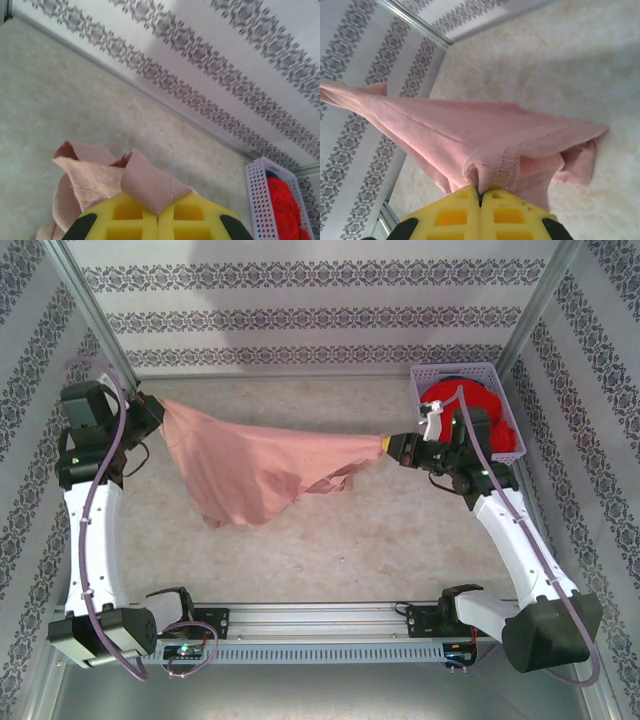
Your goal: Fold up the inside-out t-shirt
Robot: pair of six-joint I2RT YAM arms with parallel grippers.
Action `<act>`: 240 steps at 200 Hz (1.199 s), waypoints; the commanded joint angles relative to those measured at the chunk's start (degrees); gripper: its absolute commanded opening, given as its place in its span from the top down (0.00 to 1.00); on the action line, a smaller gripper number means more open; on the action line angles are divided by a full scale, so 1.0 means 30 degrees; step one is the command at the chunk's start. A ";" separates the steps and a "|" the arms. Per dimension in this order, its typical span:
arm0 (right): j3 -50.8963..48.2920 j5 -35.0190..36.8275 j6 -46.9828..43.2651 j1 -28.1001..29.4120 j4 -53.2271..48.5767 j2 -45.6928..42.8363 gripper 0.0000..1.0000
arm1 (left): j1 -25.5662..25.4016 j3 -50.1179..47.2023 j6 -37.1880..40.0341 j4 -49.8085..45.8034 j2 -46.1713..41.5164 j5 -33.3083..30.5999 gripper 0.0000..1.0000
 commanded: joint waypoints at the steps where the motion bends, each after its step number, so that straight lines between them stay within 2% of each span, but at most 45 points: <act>1: -0.2379 0.3032 0.0646 0.1290 -0.1941 0.1192 0.96 | 0.0244 -0.1967 0.1060 -0.1171 -0.0857 -0.0359 1.00; 18: -0.3538 0.6446 0.1163 0.3142 -0.3362 0.2513 0.94 | 0.0244 -0.3067 0.1767 -0.1832 -0.1315 -0.0714 1.00; 47: -0.3549 1.0606 0.1345 0.5401 -0.4885 0.4017 0.77 | 0.0244 -0.4121 0.2047 -0.1890 -0.1685 -0.0527 1.00; 73: -0.2339 1.3035 0.0618 0.6991 -0.6145 0.4910 0.66 | 0.0244 -0.4545 0.1863 -0.1562 -0.1619 0.0118 1.00; 90: -0.1900 1.3354 0.0524 0.7751 -0.6355 0.5437 0.62 | 0.0244 -0.4756 0.1810 -0.1327 -0.1635 0.0299 1.00; 134: -0.2320 1.1975 0.1955 1.0373 -0.3563 0.5503 0.53 | 0.0244 -0.5213 0.1636 -0.0926 -0.1615 0.0863 1.00; 182: -0.0222 1.5395 0.3326 1.2157 -0.5468 0.8973 0.47 | 0.0244 -0.5483 0.1489 -0.0521 -0.1667 0.1287 1.00; 214: 0.0318 1.6091 0.3483 1.2499 -0.5276 1.0238 0.47 | 0.0244 -0.5568 0.1442 -0.0354 -0.1719 0.1491 1.00; 240: 0.0768 1.6595 0.3298 1.2535 -0.6074 1.0790 0.59 | 0.0244 -0.5537 0.1433 -0.0357 -0.1755 0.1571 1.00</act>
